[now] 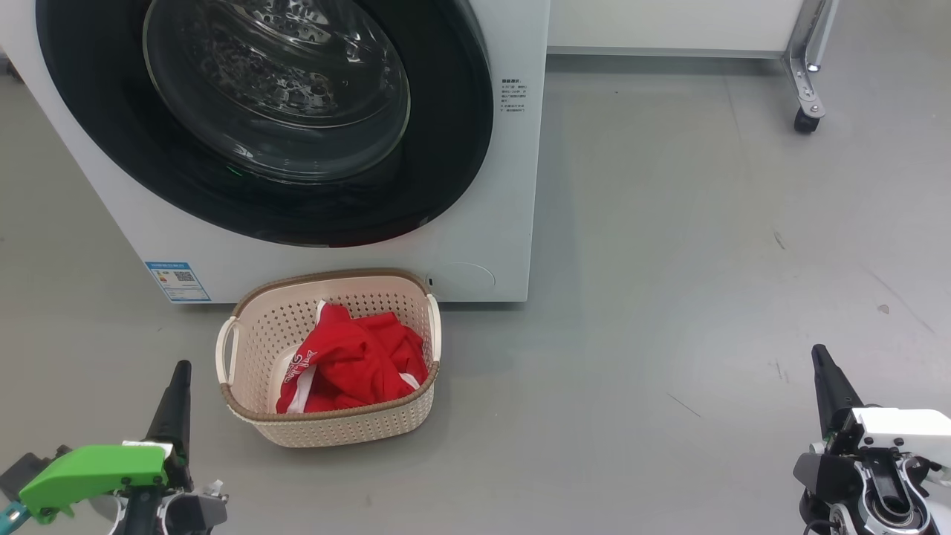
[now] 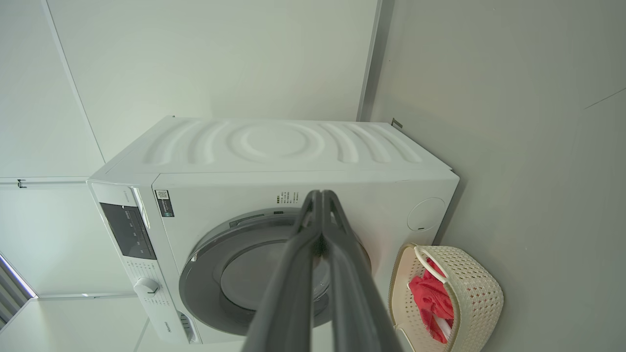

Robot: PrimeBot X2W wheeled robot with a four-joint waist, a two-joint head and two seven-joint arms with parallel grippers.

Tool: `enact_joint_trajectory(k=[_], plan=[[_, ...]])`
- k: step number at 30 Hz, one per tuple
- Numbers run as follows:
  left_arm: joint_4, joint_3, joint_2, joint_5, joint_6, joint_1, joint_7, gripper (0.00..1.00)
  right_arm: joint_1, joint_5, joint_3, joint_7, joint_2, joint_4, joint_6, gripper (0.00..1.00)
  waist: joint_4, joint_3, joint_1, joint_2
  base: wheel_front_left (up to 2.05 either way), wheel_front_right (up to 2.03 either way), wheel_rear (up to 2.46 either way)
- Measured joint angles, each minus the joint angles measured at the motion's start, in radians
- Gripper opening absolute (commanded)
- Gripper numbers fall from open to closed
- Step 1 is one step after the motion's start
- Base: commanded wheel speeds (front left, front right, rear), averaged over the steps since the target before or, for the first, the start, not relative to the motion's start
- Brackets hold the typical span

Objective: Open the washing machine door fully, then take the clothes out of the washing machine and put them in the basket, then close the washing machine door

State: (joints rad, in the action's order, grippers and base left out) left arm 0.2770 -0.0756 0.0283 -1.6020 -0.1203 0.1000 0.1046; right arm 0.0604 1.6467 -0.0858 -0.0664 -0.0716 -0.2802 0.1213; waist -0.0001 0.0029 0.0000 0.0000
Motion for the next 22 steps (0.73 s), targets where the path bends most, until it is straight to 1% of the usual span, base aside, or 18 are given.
enact_joint_trajectory(k=[22], plan=[[0.0, 0.0, 0.0, 0.0, 0.0, 0.0, 0.0, 0.0, 0.0, 0.0, -0.001, 0.0, 0.001, 0.001, 0.0, 0.0, 0.0, 0.0, 0.0, 0.0, 0.0, 0.0, 0.0]])
